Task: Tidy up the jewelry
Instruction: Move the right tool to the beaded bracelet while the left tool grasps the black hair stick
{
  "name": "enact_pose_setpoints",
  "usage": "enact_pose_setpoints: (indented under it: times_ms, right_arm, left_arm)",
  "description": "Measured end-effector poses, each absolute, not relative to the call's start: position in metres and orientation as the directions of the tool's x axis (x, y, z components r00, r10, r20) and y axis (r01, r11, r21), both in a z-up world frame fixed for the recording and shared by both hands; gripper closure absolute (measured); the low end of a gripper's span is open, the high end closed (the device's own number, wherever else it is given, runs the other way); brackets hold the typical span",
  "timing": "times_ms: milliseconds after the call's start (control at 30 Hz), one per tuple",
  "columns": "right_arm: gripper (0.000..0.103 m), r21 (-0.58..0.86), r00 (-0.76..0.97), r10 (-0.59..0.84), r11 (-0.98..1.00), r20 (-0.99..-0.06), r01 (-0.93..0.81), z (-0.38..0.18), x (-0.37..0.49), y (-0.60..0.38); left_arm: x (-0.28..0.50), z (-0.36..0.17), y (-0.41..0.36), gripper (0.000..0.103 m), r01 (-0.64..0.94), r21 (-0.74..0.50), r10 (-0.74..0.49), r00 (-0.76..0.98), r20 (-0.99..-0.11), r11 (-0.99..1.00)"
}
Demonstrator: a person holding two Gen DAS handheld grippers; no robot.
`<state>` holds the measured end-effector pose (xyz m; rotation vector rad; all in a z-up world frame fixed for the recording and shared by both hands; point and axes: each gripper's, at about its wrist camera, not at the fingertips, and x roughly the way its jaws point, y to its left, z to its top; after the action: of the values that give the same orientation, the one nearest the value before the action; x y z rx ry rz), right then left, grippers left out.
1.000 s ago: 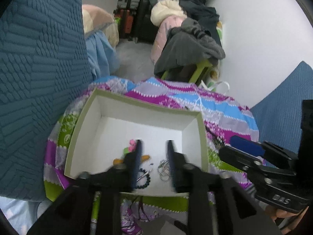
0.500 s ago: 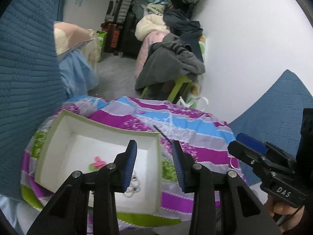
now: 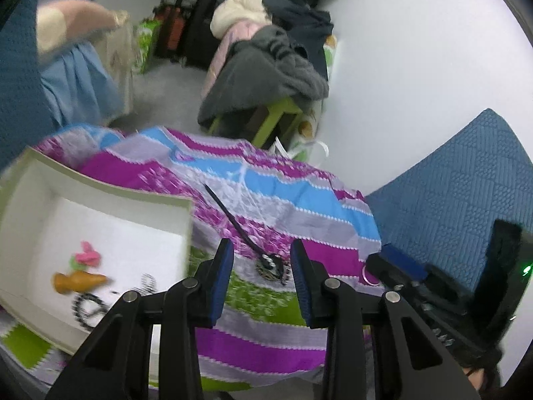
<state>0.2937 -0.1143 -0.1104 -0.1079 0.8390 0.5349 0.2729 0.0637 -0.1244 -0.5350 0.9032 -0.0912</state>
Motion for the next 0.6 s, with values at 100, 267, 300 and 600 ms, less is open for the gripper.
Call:
enact_pose_setpoints:
  times_ms: [100, 267, 300, 600]
  right_arm:
    - [0.067, 0.132, 0.510, 0.398, 0.867, -0.763, -0.480, -0.135, 0.306, -0.127]
    - [0.073, 0.164, 0.452, 0.392, 0.870, -0.801, -0.465, -0.174, 0.325, -0.143]
    - [0.074, 0.176, 0.433, 0.394, 0.869, -0.811, -0.462, -0.184, 0.329, -0.145]
    - [0.082, 0.208, 0.353, 0.395, 0.861, -0.848, -0.464, -0.242, 0.360, -0.148]
  left_arm:
    - [0.290, -0.142, 0.048, 0.069, -0.151, -0.483, -0.313, 0.592, -0.743, 0.862]
    - [0.318, -0.175, 0.024, 0.069, -0.167, -0.484, -0.335, 0.531, -0.778, 0.859]
    - [0.323, -0.182, 0.021, 0.069, -0.177, -0.489, -0.336, 0.528, -0.780, 0.854]
    - [0.358, -0.237, 0.007, 0.069, -0.243, -0.432, -0.284, 0.469, -0.836, 0.868]
